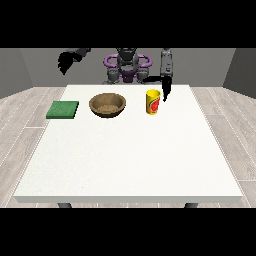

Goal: Pick the cup and pour the ball into the bowl, then pick the bowl and place it on the pad

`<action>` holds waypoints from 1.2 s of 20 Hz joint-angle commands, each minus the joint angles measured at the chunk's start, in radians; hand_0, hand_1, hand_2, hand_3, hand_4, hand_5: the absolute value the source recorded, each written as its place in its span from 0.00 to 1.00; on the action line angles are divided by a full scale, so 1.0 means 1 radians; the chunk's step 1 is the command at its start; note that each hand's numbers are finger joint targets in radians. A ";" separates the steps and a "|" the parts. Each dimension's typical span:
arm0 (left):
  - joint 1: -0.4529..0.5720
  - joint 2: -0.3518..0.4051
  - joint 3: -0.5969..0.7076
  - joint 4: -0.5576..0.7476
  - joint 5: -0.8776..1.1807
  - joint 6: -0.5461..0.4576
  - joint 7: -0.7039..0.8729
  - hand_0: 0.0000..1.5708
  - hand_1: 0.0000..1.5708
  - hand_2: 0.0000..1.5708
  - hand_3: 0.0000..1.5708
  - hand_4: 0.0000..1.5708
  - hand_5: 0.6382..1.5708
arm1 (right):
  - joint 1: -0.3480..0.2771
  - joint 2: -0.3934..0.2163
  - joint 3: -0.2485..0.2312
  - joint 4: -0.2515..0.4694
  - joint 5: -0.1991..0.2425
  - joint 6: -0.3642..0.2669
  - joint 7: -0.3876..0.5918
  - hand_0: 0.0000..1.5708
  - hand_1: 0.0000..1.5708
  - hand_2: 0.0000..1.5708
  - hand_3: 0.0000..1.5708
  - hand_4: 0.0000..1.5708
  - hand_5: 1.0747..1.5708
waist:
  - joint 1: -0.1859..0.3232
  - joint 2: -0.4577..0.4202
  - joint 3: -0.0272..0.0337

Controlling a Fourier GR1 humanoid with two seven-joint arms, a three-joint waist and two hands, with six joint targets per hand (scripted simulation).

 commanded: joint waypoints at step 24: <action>-0.206 0.012 0.091 0.644 -0.108 0.244 -0.358 0.82 0.82 1.00 1.00 0.89 0.87 | -0.053 -0.203 -0.181 0.103 -0.206 0.181 0.072 0.00 0.00 0.00 0.10 0.40 0.99 | -0.109 -0.015 0.0005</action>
